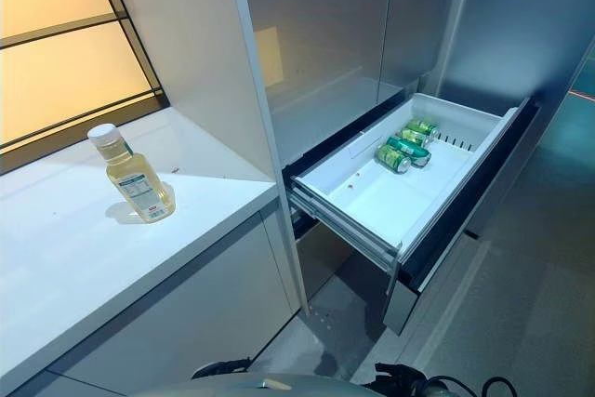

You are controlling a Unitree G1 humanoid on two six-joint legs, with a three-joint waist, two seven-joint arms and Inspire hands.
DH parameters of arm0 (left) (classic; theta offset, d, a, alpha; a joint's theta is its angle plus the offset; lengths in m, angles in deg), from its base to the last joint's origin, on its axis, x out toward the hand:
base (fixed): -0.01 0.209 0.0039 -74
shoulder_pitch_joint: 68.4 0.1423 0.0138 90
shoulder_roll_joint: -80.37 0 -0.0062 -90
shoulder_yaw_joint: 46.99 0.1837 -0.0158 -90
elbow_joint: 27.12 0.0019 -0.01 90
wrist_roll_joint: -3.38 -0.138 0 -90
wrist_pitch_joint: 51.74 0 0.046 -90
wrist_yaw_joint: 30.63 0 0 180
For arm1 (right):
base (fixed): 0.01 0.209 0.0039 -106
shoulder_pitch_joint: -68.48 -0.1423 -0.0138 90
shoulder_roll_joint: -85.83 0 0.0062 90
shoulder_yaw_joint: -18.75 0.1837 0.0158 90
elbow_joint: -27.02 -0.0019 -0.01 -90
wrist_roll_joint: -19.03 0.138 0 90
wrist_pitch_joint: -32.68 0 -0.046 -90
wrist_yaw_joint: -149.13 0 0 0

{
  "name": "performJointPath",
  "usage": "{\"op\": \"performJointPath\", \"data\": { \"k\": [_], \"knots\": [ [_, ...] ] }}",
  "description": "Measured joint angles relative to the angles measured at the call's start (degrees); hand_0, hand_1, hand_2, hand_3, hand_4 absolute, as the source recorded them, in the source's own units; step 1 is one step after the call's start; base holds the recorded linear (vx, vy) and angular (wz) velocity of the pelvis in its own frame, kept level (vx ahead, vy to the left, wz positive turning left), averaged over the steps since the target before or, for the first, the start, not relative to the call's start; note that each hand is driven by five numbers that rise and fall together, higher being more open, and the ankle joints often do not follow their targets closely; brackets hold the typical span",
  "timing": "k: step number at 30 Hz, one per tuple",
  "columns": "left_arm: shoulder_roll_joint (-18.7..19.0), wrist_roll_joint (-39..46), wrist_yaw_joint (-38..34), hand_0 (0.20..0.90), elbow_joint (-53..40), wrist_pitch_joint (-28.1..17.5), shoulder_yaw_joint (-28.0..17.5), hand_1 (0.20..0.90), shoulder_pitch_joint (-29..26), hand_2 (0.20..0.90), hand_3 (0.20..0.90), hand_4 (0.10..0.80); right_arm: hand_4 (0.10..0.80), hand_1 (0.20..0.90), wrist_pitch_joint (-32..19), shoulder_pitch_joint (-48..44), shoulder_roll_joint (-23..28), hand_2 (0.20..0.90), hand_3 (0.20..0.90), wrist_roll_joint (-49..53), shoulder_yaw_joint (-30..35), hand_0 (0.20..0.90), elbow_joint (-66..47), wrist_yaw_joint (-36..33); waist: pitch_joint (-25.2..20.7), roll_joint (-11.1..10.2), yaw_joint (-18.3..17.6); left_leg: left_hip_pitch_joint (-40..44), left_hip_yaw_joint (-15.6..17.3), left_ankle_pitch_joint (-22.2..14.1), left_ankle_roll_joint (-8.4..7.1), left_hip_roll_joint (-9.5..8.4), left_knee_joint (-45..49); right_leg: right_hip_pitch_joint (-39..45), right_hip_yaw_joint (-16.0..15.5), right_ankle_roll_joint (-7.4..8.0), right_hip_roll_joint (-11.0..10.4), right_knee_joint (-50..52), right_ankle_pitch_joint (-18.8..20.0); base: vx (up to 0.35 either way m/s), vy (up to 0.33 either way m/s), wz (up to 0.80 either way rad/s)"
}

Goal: Put drinks into fridge and close the fridge

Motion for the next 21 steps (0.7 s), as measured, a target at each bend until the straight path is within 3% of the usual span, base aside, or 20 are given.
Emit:
{"op": "performJointPath", "data": {
  "k": [9, 15, 21],
  "knots": [
    [0.1, 1.3, -0.3, 0.900, 0.0, -0.4, 0.0, 0.900, 0.1, 0.900, 0.900, 0.800, 0.800, 0.900, 0.3, 0.0, 0.0, 0.900, 0.900, 0.5, 0.0, 0.900, 0.0, 1.0, 0.0, 0.0, 0.0, 0.2, 0.0, 0.0, 0.00, 0.27, 0.0, 0.1, 0.1, 0.07, 0.1, 0.0, 0.0, 0.000, 0.000, 0.00],
    [0.2, 2.4, -0.3, 0.900, -1.1, -5.4, 0.7, 0.900, 0.2, 0.900, 0.900, 0.800, 0.800, 0.900, 0.8, -0.1, 0.1, 0.900, 0.900, 0.5, 0.0, 0.900, 0.0, 1.1, 0.0, 0.1, 0.1, 0.2, 0.0, 0.0, 0.00, 0.31, 0.0, 0.1, 0.1, 0.07, 0.1, 0.0, 0.0, 0.000, 0.000, 0.00],
    [0.6, 2.4, 1.6, 0.900, -7.3, -7.5, 2.7, 0.900, -0.1, 0.900, 0.900, 0.800, 0.800, 0.900, 0.9, -0.2, 0.3, 0.900, 0.900, 0.5, 0.0, 0.900, 0.0, 1.9, 0.0, 0.7, -0.1, 0.2, -0.3, 0.0, 0.00, 0.31, 0.0, 0.0, 0.1, 0.06, 0.1, 0.0, 0.0, 0.002, 0.017, 0.00]
  ]
}}
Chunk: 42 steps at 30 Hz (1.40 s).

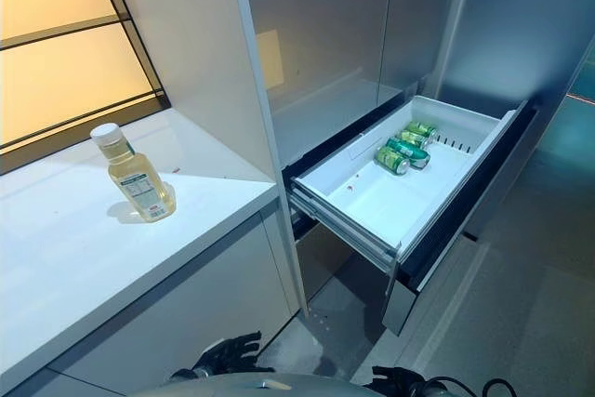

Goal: Put drinks into fridge and close the fridge

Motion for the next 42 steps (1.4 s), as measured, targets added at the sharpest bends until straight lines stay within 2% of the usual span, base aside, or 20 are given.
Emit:
{"op": "performJointPath", "data": {
  "k": [6, 11, 15, 19, 21, 24, 26, 28, 32, 35, 38, 42],
  "knots": [
    [0.3, 0.1, 2.6, 0.900, -3.3, 0.3, 0.4, 0.900, -0.2, 0.900, 0.900, 0.800, 0.800, 0.900, 0.1, -0.2, 0.8, 0.900, 0.900, -0.1, 0.0, 0.900, -0.1, 0.7, 0.2, 1.1, -0.2, 0.0, 0.1, 0.0, -0.04, 0.00, 0.0, -0.1, 0.2, 0.00, 0.0, 0.0, 0.0, 0.003, 0.010, 0.00],
    [0.6, 5.6, 6.6, 0.900, -4.5, 4.0, 0.3, 0.900, -0.2, 0.900, 0.900, 0.800, 0.800, 0.900, 0.2, -0.3, 1.2, 0.900, 0.900, -0.3, 0.1, 0.900, -0.2, 0.8, 0.4, 1.8, -0.2, 0.0, 0.3, 0.0, -0.04, 0.00, 0.0, -0.1, 0.2, 0.01, 0.0, 0.0, 0.0, 0.000, 0.000, 0.00],
    [3.4, 16.1, 19.6, 0.900, -13.6, 15.3, 0.3, 0.900, 1.2, 0.900, 0.900, 0.800, 0.800, 0.900, 0.8, -0.2, 1.6, 0.900, 0.900, -1.4, 0.1, 0.900, -1.4, 1.0, 0.7, 2.0, 0.1, 0.0, 0.3, 0.0, -0.05, 0.01, 0.0, -0.2, 0.2, 0.04, 0.0, 0.0, 0.0, 0.000, 0.000, 0.00],
    [6.7, 28.1, 32.9, 0.900, -28.1, 26.5, 0.0, 0.900, 1.3, 0.900, 0.900, 0.800, 0.800, 0.900, 1.6, -0.1, 2.1, 0.900, 0.900, -2.4, 0.1, 0.900, -3.1, 1.3, 1.3, 2.4, 0.2, 0.0, 0.3, 0.0, -0.09, 0.00, 0.0, -0.1, 0.2, 0.07, 0.0, 0.0, 0.0, 0.000, 0.000, 0.00],
    [6.8, 34.6, 35.8, 0.900, -38.5, 30.2, -2.3, 0.900, 1.3, 0.900, 0.900, 0.800, 0.800, 0.900, 1.6, 0.3, 2.1, 0.900, 0.900, -2.4, 0.1, 0.900, -3.9, 1.3, 1.8, 2.4, 0.3, -0.1, 0.1, 0.1, -0.23, 0.02, 0.0, 0.0, 0.0, 0.26, 0.0, 0.0, 0.1, 0.001, -0.009, 0.04],
    [6.2, 45.0, 37.0, 0.900, -51.4, 31.4, -6.0, 0.900, 0.6, 0.900, 0.900, 0.800, 0.800, 0.900, 1.4, 0.5, 1.9, 0.900, 0.900, -2.3, 0.1, 0.900, -4.0, 1.1, 2.0, 2.3, 0.3, -0.1, -0.4, 0.3, -0.51, 0.03, 0.0, 0.2, -0.3, 0.25, 0.0, 0.0, 0.2, 0.013, -0.028, 0.06],
    [5.6, 50.9, 36.8, 0.900, -61.0, 29.7, -8.4, 0.900, -0.3, 0.900, 0.900, 0.800, 0.800, 0.900, 1.2, 0.9, 1.8, 0.900, 0.900, -2.3, 0.1, 0.900, -4.3, 0.3, 2.0, 2.2, 0.6, -0.1, -0.6, 0.3, -0.59, 0.04, 0.0, 0.3, -0.5, 0.19, 0.1, 0.0, 0.1, 0.014, -0.040, 0.05],
    [5.2, 54.2, 35.2, 0.900, -67.4, 25.4, -9.7, 0.900, -2.4, 0.900, 0.900, 0.800, 0.800, 0.900, 1.0, 1.3, 1.8, 0.900, 0.900, -2.2, 0.1, 0.900, -4.3, -0.2, 2.1, 2.2, 1.4, -0.1, -1.1, 0.4, -0.74, 0.01, 0.0, 0.4, -0.7, 0.17, 0.1, 0.0, 0.2, 0.012, -0.046, 0.06],
    [3.9, 63.5, 32.5, 0.900, -76.9, 14.0, -14.0, 0.900, -7.7, 0.900, 0.900, 0.800, 0.800, 0.900, 0.2, 1.5, 1.4, 0.900, 0.900, -2.1, -0.7, 0.900, -3.8, -2.2, 2.2, 1.5, 2.2, 0.1, -2.7, 0.7, -1.02, 0.13, 0.0, 1.5, -2.6, -0.08, 0.3, 0.0, -0.2, 0.015, -0.038, 0.22],
    [3.8, 67.4, 30.4, 0.900, -81.0, 6.0, -15.1, 0.900, -9.8, 0.900, 0.900, 0.800, 0.800, 0.900, -0.1, 1.8, 0.9, 0.900, 0.900, -1.1, -2.2, 0.900, -3.4, -3.1, 1.9, 0.9, 3.1, -0.2, -3.7, 0.7, -0.93, 0.15, 0.0, 1.9, -3.6, -0.11, 0.3, 0.0, -0.4, -0.003, -0.020, 0.21],
    [3.9, 66.1, 25.1, 0.900, -84.0, -0.2, -15.3, 0.900, -10.4, 0.900, 0.900, 0.800, 0.800, 0.900, -0.1, 1.8, 0.5, 0.900, 0.900, -1.0, -3.5, 0.900, -3.2, -3.9, 1.4, 0.2, 3.8, -0.7, -4.6, 1.0, -0.92, 0.08, 0.0, 1.9, -4.6, -0.12, 0.2, 0.0, -0.5, -0.015, -0.015, 0.17],
    [5.1, 53.3, 14.0, 0.900, -84.6, -7.7, -16.2, 0.900, -10.6, 0.900, 0.900, 0.800, 0.800, 0.900, -0.1, 2.1, -0.2, 0.900, 0.900, -1.0, -4.3, 0.900, -2.8, -4.9, 0.9, -0.8, 5.0, -1.0, -6.1, 1.3, -0.94, 0.05, 0.0, 2.2, -5.7, -0.20, 0.2, 0.0, -0.6, -0.015, -0.007, 0.15]
  ]
}}
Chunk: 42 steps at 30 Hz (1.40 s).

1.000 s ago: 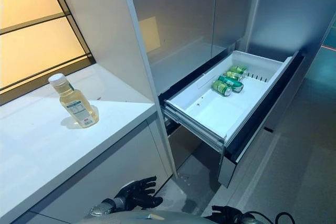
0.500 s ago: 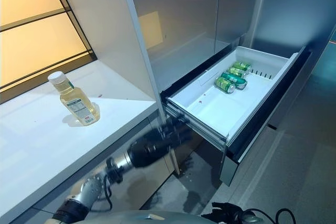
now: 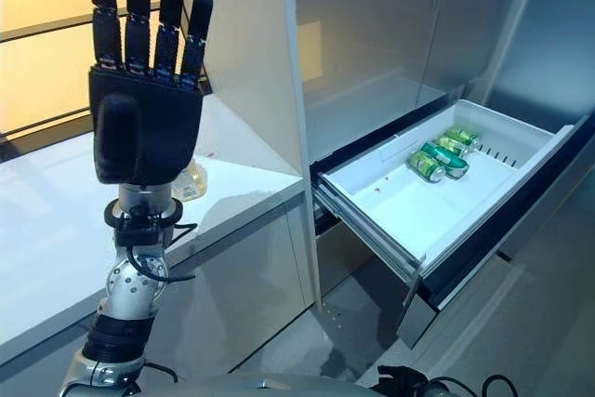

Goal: Put drinks into fridge and close the fridge

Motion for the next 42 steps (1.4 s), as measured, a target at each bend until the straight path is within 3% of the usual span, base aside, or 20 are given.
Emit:
{"op": "performJointPath", "data": {
  "k": [3, 7, 11, 15, 31, 42],
  "knots": [
    [1.7, -11.3, -8.9, 0.900, -0.2, -2.3, -1.7, 0.900, -0.3, 0.900, 0.900, 0.800, 0.800, 0.900, -0.1, -0.2, -0.2, 0.900, 0.900, 0.1, -0.1, 0.900, 0.6, -0.1, -0.3, -0.4, 1.1, -0.8, -1.5, 0.3, 0.13, -0.08, 0.0, 0.1, -1.4, 0.03, -0.1, 0.0, -0.1, -0.006, -0.016, 0.25],
    [3.7, -28.0, -22.7, 0.900, -0.3, -1.3, -2.9, 0.900, -1.2, 0.900, 0.900, 0.800, 0.800, 0.900, -0.1, -0.3, -0.2, 0.900, 0.900, 1.1, -1.4, 0.900, 1.4, -0.1, -0.6, -0.6, 2.5, -2.0, -3.9, 0.9, 0.26, -0.16, 0.0, 0.2, -3.9, -0.18, 0.0, 0.0, -0.5, -0.016, -0.016, 0.30],
    [5.8, -36.2, -31.5, 0.900, 0.4, 3.3, -2.8, 0.900, -1.2, 0.900, 0.900, 0.800, 0.800, 0.900, 0.2, -0.9, -0.1, 0.900, 0.900, 1.2, -2.5, 0.900, 1.4, 0.0, -0.4, -0.2, 3.4, -2.7, -5.3, 1.5, 0.01, -0.14, 0.0, 0.3, -5.5, -0.30, 0.1, 0.0, -0.6, -0.014, -0.007, 0.22],
    [6.7, -38.6, -37.5, 0.900, 4.9, 4.7, -2.9, 0.900, -1.1, 0.900, 0.900, 0.800, 0.800, 0.900, 0.5, -1.5, -0.1, 0.900, 0.900, 1.3, -3.1, 0.900, 1.5, 0.1, 0.1, 0.6, 4.6, -2.8, -6.3, 1.8, -0.29, -0.21, 0.0, 0.8, -6.3, -0.29, 0.1, 0.0, -0.6, -0.009, 0.013, 0.13],
    [8.2, -38.2, -38.0, 0.900, 16.4, 11.6, -3.6, 0.900, -0.9, 0.900, 0.900, 0.800, 0.800, 0.900, 1.2, -3.0, 0.0, 0.900, 0.900, 0.8, -2.3, 0.900, 1.5, 1.4, 0.8, 1.6, 2.7, -2.5, -5.5, 1.8, -0.18, -0.15, 0.0, 0.9, -5.5, -0.49, 0.1, 0.3, -0.9, 0.002, 0.043, -0.01],
    [8.2, -37.3, -36.4, 0.900, 18.4, 11.8, -3.6, 0.900, -0.2, 0.900, 0.900, 0.800, 0.800, 0.900, 1.4, -3.8, 0.0, 0.900, 0.900, -1.4, -1.9, 0.900, 1.2, 2.0, 0.9, 1.8, 1.1, -2.2, -4.1, 1.7, 0.01, -0.20, 0.0, 0.4, -3.2, -0.43, 0.2, 0.3, -0.8, 0.007, 0.033, -0.06]
  ]
}}
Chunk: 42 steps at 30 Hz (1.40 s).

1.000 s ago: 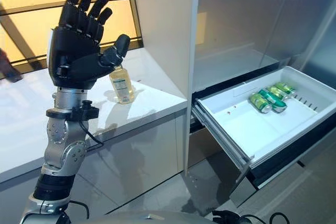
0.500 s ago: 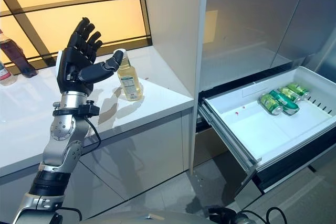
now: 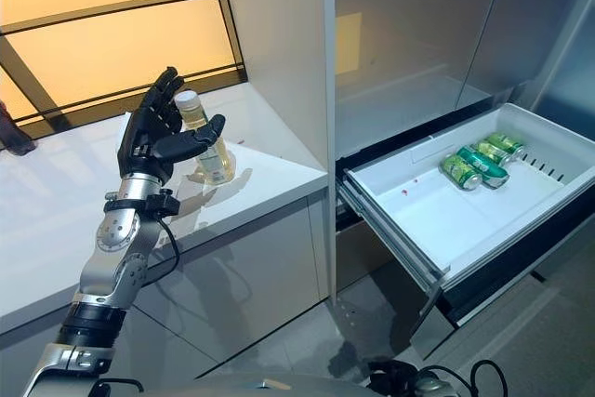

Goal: Put drinks into fridge and close the fridge

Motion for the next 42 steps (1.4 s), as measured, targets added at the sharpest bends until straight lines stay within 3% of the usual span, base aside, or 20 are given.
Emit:
{"op": "performJointPath", "data": {
  "k": [14, 23, 24, 25, 26, 27, 28, 42],
  "knots": [
    [0.0, -5.3, -1.8, 0.900, 8.4, 2.3, 0.3, 0.900, 0.2, 0.900, 0.900, 0.800, 0.800, 0.900, 0.3, 0.0, 0.3, 0.900, 0.900, -1.2, 0.2, 0.900, -0.6, 0.7, 0.0, 0.3, -0.5, 0.5, 0.9, -0.1, 0.07, -0.11, 0.0, -0.1, 1.7, 0.13, 0.0, 0.0, 0.1, 0.005, 0.007, -0.02],
    [0.0, -6.0, -3.9, 0.900, 9.1, 2.4, 0.4, 0.900, 0.3, 0.900, 0.900, 0.800, 0.800, 0.900, 0.8, 0.0, 0.3, 0.900, 0.900, -2.2, 1.4, 0.900, -0.9, 0.7, 0.1, 0.1, -1.4, 0.9, 1.9, -0.3, 0.15, -0.14, 0.0, -0.1, 2.7, 0.10, 0.0, 0.0, 0.2, 0.018, 0.005, -0.05],
    [0.0, -6.0, -4.1, 0.789, 9.1, 2.4, 0.4, 0.789, 0.3, 0.789, 0.771, 0.671, 0.800, 0.900, 0.8, 0.0, 0.3, 0.900, 0.900, -2.2, 1.4, 0.900, -0.9, 0.7, 0.2, 0.0, -1.4, 0.9, 1.9, -0.3, 0.15, -0.13, 0.0, -0.1, 2.8, 0.10, 0.0, 0.0, 0.2, 0.031, -0.005, -0.03],
    [0.0, -6.0, -4.1, 0.573, 9.1, 2.4, 0.4, 0.573, 0.3, 0.573, 0.518, 0.418, 0.800, 0.900, 0.8, 0.0, 0.3, 0.900, 0.900, -2.3, 1.4, 0.900, -0.9, 0.7, 0.2, 0.0, -1.5, 1.0, 2.0, -0.3, 0.17, -0.13, 0.0, -0.1, 2.8, 0.10, 0.0, 0.0, 0.2, 0.000, 0.000, 0.00],
    [0.0, -5.9, -4.1, 0.573, 9.1, 2.4, 0.4, 0.573, 0.3, 0.573, 0.518, 0.418, 0.800, 0.900, 0.9, 0.0, 0.3, 0.900, 0.900, -2.3, 1.4, 0.900, -0.9, 0.7, 0.2, -0.1, -1.5, 1.0, 2.0, -0.3, 0.17, -0.13, 0.0, -0.1, 2.9, 0.10, 0.0, 0.0, 0.2, 0.000, 0.000, 0.00],
    [0.0, -5.8, -4.1, 0.361, 9.1, 2.4, 0.4, 0.361, 0.3, 0.361, 0.271, 0.171, 0.800, 0.900, 0.9, 0.0, 0.3, 0.900, 0.900, -2.3, 1.4, 0.900, -0.9, 0.7, 0.3, -0.1, -1.5, 1.0, 2.1, -0.3, 0.17, -0.13, 0.0, -0.1, 2.9, 0.10, 0.0, 0.0, 0.2, 0.000, 0.000, 0.00],
    [0.0, -5.8, -4.1, 0.300, 9.1, 2.4, 0.4, 0.300, 0.3, 0.300, 0.200, 0.100, 0.800, 0.900, 0.9, 0.0, 0.3, 0.900, 0.900, -2.3, 1.4, 0.900, -0.9, 0.7, 0.3, -0.1, -1.5, 1.0, 2.1, -0.3, 0.18, -0.13, 0.0, -0.1, 2.9, 0.10, 0.0, 0.0, 0.2, 0.000, 0.000, 0.00],
    [-4.3, 8.3, 0.3, 0.300, 8.9, -0.6, 0.2, 0.300, 0.6, 0.300, 0.200, 0.100, 0.800, 0.900, -0.1, 1.0, 0.5, 0.900, 0.900, -2.0, 1.3, 0.900, -3.2, 0.5, 1.0, -0.6, -1.4, 1.2, 2.2, -0.3, 0.20, -0.15, 0.0, 0.0, 3.7, 0.09, 0.1, -0.1, 0.2, 0.000, 0.000, 0.00]
  ]
}}
